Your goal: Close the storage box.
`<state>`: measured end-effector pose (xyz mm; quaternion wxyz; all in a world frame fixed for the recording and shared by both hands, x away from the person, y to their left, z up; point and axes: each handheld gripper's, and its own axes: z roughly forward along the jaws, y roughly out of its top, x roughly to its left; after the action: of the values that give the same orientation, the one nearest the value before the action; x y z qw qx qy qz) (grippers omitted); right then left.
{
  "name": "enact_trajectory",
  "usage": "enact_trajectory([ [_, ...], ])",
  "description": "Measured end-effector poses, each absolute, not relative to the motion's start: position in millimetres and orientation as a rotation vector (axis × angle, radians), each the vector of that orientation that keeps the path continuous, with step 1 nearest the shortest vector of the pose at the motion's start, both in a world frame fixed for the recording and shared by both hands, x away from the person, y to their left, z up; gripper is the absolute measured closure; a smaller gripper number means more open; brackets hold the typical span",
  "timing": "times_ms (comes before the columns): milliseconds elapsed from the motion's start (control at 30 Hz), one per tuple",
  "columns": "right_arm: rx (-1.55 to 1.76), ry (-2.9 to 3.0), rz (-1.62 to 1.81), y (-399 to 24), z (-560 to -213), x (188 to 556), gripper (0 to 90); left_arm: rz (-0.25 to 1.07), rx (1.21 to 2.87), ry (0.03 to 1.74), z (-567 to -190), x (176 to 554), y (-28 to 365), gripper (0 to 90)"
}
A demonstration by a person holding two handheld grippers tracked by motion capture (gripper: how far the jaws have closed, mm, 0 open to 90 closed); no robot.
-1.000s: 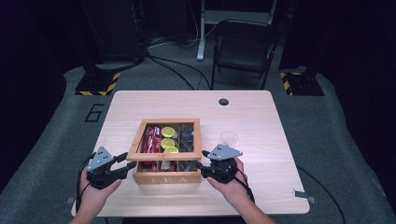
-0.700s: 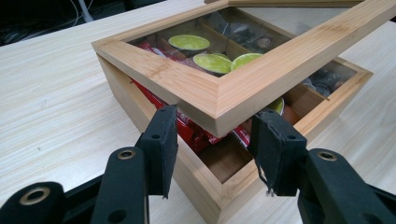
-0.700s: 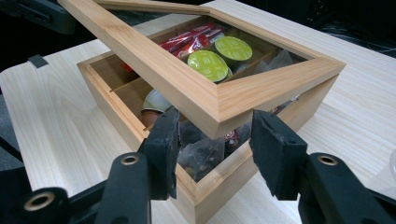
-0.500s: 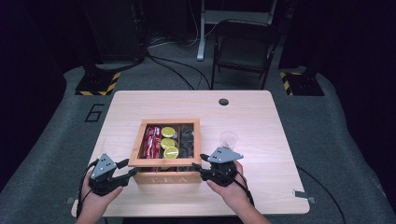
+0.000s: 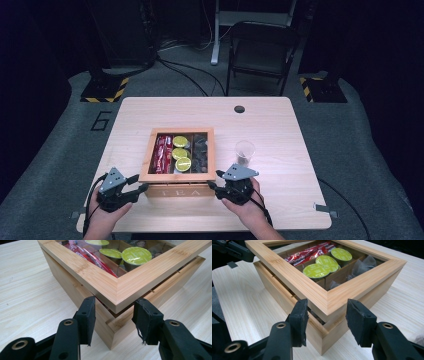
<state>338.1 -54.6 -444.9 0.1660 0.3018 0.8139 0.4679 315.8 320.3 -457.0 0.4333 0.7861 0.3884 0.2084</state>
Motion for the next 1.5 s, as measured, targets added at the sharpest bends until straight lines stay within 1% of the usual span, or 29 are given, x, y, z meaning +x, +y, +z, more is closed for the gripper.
enact_trajectory([
  [467, 0.862, 2.320, 1.349, -56.1, -447.7, 338.0, 51.9, 0.492, 1.994, 0.977, -460.1, 313.9, 320.6, 53.6],
  [567, 0.859, 2.314, 1.352, -56.1, -447.3, 338.0, 51.6, 0.478, 2.030, 0.987, -463.1, 312.8, 319.3, 53.5],
  [733, 0.877, 2.306, 1.369, -60.0, -446.0, 338.8, 51.0, 0.450, 2.002, 0.982, -462.4, 312.4, 319.3, 50.5],
  [867, 0.876, 2.301, 1.376, -63.0, -445.3, 339.8, 50.7, 0.455, 2.007, 0.967, -461.0, 312.3, 318.8, 48.4],
  [1033, 0.887, 2.293, 1.379, -66.4, -445.1, 340.6, 50.3, 0.464, 1.966, 0.974, -457.3, 314.2, 321.7, 46.2],
  [1500, 0.959, 2.259, 1.350, -90.1, -441.5, 343.3, 49.1, 0.512, 1.881, 1.031, -446.5, 327.7, 340.4, 45.5],
])
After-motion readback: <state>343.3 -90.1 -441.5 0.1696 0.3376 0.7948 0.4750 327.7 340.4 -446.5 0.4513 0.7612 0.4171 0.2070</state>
